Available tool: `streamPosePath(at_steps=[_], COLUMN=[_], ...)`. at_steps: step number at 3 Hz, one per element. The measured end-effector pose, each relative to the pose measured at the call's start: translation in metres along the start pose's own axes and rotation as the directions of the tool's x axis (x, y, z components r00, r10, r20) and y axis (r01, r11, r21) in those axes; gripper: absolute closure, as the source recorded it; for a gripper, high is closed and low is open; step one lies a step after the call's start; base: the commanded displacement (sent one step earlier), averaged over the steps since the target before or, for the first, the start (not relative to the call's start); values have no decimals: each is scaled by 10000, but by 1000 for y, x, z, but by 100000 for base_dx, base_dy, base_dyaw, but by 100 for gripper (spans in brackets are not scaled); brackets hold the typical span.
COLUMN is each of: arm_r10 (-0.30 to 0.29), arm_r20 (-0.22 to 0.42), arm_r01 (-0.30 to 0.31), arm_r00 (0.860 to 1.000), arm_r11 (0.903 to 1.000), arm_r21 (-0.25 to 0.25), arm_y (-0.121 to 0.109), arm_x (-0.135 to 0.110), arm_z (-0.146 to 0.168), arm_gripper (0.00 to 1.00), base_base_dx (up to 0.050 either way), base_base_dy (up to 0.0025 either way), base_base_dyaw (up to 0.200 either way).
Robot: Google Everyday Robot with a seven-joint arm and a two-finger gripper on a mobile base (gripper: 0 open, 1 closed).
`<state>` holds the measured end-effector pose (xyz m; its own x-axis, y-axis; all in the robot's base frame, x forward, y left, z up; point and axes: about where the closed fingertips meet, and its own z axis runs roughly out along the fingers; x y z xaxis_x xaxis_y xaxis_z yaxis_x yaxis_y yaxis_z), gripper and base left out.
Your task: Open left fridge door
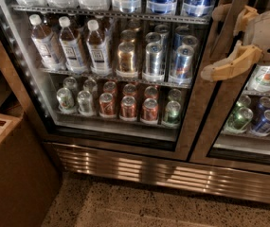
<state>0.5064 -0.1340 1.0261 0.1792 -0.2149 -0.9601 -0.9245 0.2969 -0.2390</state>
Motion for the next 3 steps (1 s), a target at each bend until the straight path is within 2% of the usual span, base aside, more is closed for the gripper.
streamPosePath(at_steps=[2,3], arm_r10=[0,-13], arm_r20=[-1,-83], arm_r01=[0,13], arm_r00=[10000,10000], arm_r11=[10000,10000], arm_r21=[0,-82], arm_y=[5,4], arm_x=[2,3], arm_z=[-15,-15], arm_gripper=[0,17], base_base_dx=[0,0], base_base_dy=[0,0], base_base_dyaw=[0,0])
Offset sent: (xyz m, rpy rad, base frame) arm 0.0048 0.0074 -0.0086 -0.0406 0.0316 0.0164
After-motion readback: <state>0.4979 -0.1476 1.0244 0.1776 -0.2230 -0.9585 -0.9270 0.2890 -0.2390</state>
